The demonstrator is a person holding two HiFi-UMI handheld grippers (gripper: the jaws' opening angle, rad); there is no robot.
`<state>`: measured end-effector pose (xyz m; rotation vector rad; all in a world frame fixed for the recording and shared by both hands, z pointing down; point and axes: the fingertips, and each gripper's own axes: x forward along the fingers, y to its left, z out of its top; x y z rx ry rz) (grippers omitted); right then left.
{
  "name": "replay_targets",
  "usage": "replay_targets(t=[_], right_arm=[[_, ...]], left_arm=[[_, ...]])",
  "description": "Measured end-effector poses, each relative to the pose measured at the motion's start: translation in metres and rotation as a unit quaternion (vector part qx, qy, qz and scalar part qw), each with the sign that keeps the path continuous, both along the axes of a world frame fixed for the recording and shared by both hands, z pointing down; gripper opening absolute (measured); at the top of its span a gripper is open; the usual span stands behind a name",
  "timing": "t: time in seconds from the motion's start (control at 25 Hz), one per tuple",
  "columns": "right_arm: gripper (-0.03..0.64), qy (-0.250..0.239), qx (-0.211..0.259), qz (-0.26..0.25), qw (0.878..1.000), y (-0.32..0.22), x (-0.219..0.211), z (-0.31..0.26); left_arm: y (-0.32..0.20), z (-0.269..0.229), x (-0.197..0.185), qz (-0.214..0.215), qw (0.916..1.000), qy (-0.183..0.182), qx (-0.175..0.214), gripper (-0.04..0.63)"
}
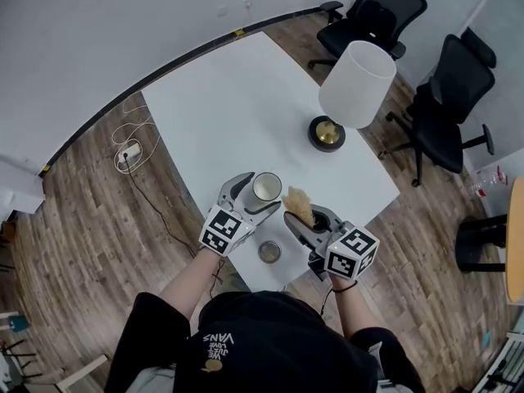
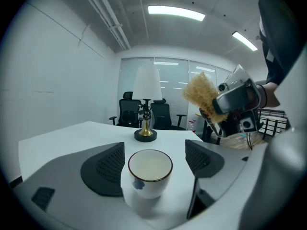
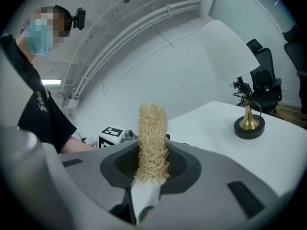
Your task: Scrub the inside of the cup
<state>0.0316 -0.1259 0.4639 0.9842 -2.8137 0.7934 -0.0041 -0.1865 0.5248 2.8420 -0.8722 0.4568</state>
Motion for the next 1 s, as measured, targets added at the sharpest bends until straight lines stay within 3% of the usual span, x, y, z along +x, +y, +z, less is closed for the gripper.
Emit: replay_targets(t=[0.28, 0.4, 0.52, 0.64, 1.0], right_arm=[[0.094, -0.011, 0.025, -0.003, 1.0, -0.002, -0.007, -0.013], [0.094, -0.008, 0.033, -0.01, 0.999, 0.001, -0.012, -0.017], [0.094, -0.009, 0.039, -0.01, 0.999, 0.006, -0.013, -0.021], [0.094, -0.002, 0.044, -0.007, 0.999, 0.01, -0.013, -0.025], [0.094, 0.029, 0.061, -0.017, 0.998, 0.022, -0.019, -0.023]], left_arm=[[0.022, -0.034, -0.02, -0.014, 0.9999, 0.008, 0.003, 0.393], [0.035, -0.057, -0.034, -0.027, 0.9992, 0.022, 0.019, 0.188], [0.046, -0.086, -0.043, -0.045, 0.997, 0.042, 0.047, 0.136], [0.055, -0.1, -0.046, -0.058, 0.9956, 0.043, 0.06, 0.038], [0.08, -0.103, -0.044, -0.051, 0.9968, 0.048, 0.039, 0.011]])
